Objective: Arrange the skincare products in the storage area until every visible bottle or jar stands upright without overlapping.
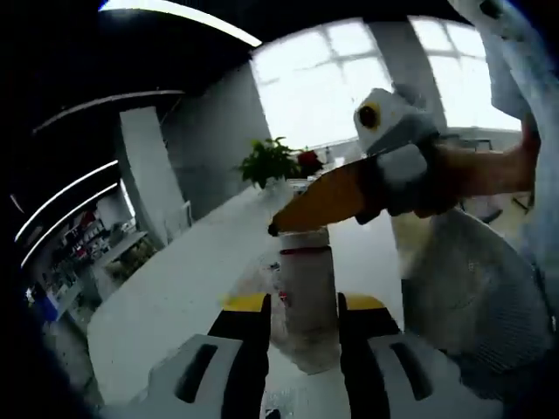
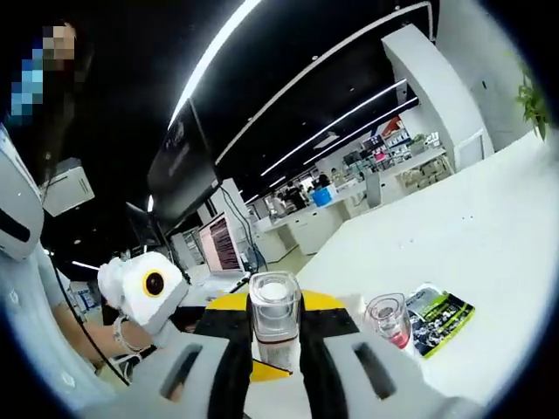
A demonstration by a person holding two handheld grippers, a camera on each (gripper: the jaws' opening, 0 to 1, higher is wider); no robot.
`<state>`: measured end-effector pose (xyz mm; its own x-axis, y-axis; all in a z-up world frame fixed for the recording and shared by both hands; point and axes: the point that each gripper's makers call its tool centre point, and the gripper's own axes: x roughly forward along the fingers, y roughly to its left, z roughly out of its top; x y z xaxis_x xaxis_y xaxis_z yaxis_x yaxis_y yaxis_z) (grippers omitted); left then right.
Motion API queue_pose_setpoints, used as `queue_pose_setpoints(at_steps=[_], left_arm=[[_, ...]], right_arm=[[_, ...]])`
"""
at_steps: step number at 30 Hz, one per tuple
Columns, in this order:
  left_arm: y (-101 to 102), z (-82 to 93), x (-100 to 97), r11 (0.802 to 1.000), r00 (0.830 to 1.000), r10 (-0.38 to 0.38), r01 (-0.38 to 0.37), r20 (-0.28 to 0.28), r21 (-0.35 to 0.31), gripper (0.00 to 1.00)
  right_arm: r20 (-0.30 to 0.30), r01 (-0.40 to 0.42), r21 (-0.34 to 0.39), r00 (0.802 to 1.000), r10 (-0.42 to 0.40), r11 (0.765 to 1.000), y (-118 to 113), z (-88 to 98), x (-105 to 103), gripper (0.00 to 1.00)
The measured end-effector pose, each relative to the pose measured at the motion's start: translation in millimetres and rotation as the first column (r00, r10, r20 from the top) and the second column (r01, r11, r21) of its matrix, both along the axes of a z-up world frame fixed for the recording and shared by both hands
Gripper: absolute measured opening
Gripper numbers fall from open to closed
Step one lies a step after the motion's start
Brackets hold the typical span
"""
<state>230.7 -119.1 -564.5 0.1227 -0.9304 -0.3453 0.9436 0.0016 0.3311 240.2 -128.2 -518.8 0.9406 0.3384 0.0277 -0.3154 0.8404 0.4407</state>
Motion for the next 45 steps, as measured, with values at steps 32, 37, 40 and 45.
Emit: queue_pose_setpoints(at_steps=[32, 37, 40, 45], left_arm=[[20, 10.5, -51.7, 0.944, 0.791, -0.326, 0.304, -0.518, -0.131, 0.16], [20, 10.4, -53.6, 0.934, 0.762, -0.350, 0.324, -0.545, -0.147, 0.17], [18, 6.3, -50.8, 0.941, 0.795, -0.335, 0.312, -0.506, -0.132, 0.17], [8, -5.9, -27.4, 0.985, 0.920, -0.173, 0.161, -0.352, -0.061, 0.20]], right_arm=[[0.124, -0.457, -0.116, 0.875, 0.469, 0.882, 37, 16.8, -39, 0.26], [0.123, -0.488, -0.127, 0.856, 0.502, 0.864, 42, 18.8, -43, 0.21], [0.087, -0.469, -0.136, 0.872, 0.482, 0.872, 40, 13.1, -41, 0.20], [0.021, -0.277, -0.155, 0.959, 0.284, 0.948, 23, 1.1, -20, 0.19]])
